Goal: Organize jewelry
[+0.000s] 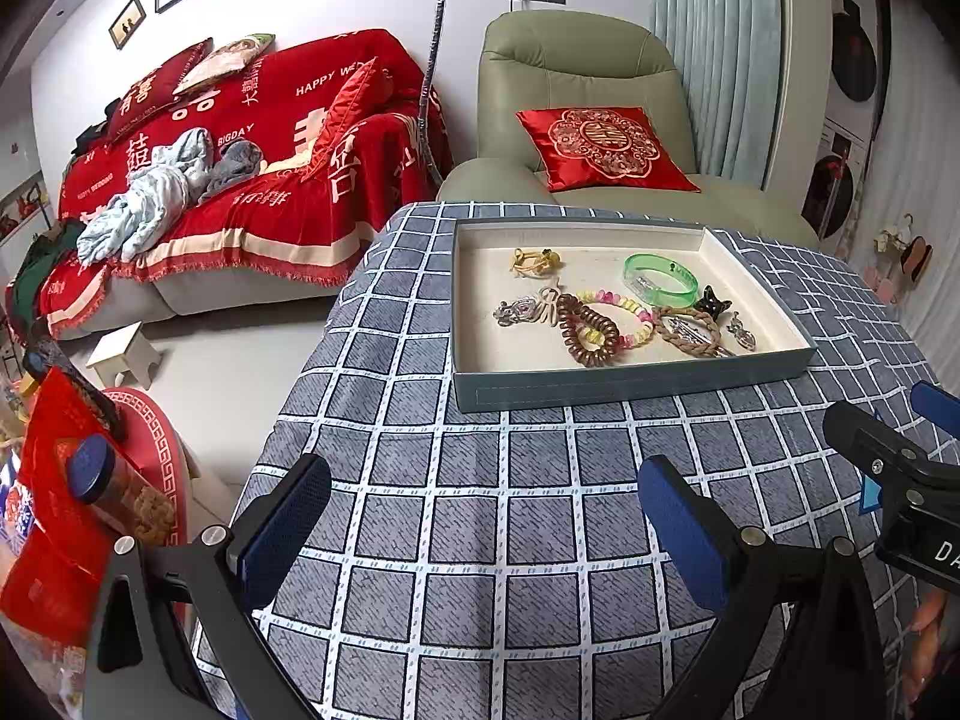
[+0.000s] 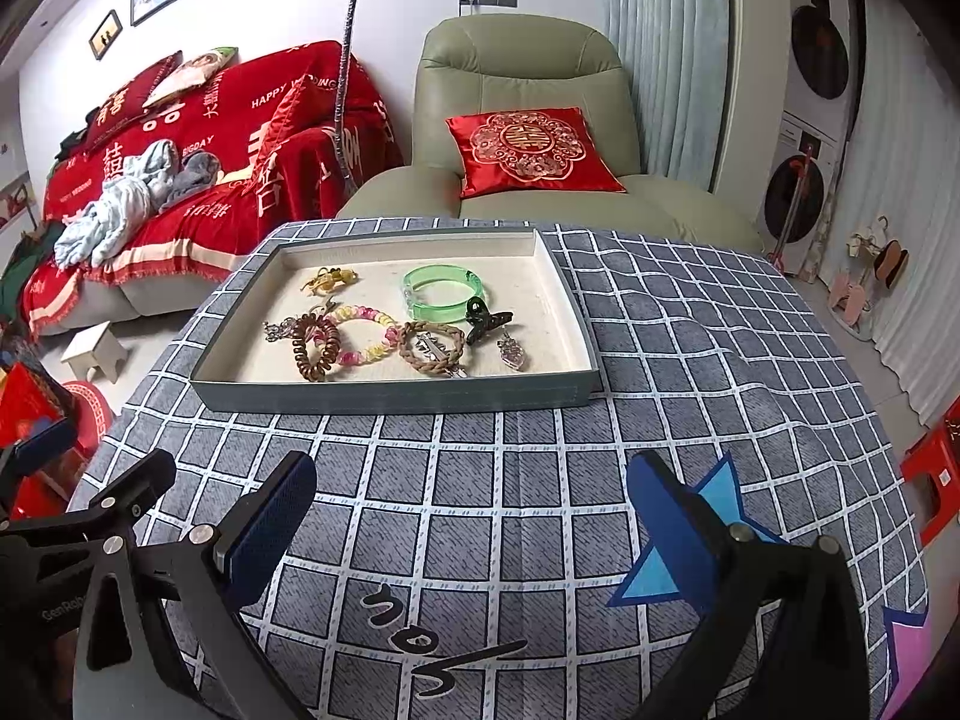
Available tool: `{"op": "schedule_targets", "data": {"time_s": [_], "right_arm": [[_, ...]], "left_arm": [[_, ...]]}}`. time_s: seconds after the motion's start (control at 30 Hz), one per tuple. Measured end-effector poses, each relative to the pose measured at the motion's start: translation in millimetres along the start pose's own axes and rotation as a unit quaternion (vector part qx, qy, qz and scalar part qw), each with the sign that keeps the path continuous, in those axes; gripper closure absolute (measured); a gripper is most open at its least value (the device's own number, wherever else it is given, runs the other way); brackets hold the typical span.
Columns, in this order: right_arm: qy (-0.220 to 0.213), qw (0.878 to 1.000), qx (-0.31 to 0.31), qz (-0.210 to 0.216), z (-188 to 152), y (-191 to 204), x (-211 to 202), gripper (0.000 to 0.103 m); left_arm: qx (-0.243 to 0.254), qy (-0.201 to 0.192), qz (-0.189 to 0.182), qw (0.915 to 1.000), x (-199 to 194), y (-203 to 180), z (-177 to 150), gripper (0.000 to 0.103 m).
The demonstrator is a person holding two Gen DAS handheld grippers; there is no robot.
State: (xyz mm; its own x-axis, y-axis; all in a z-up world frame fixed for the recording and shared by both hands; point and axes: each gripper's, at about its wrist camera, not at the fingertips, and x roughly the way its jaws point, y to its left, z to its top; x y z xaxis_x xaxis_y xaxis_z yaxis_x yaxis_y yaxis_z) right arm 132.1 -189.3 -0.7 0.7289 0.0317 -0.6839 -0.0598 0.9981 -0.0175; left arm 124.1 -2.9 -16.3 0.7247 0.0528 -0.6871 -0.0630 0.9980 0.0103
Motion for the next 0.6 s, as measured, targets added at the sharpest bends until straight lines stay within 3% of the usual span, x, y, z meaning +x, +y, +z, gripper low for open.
{"op": "schedule_targets", "data": {"time_s": [0.6], "right_arm": [[0.001, 1.0, 0.0, 0.0, 0.3, 0.9, 0.2, 0.0]], "left_arm": [[0.002, 0.001, 0.006, 1.0, 2.9, 0.4, -2.0, 0.0]]}}
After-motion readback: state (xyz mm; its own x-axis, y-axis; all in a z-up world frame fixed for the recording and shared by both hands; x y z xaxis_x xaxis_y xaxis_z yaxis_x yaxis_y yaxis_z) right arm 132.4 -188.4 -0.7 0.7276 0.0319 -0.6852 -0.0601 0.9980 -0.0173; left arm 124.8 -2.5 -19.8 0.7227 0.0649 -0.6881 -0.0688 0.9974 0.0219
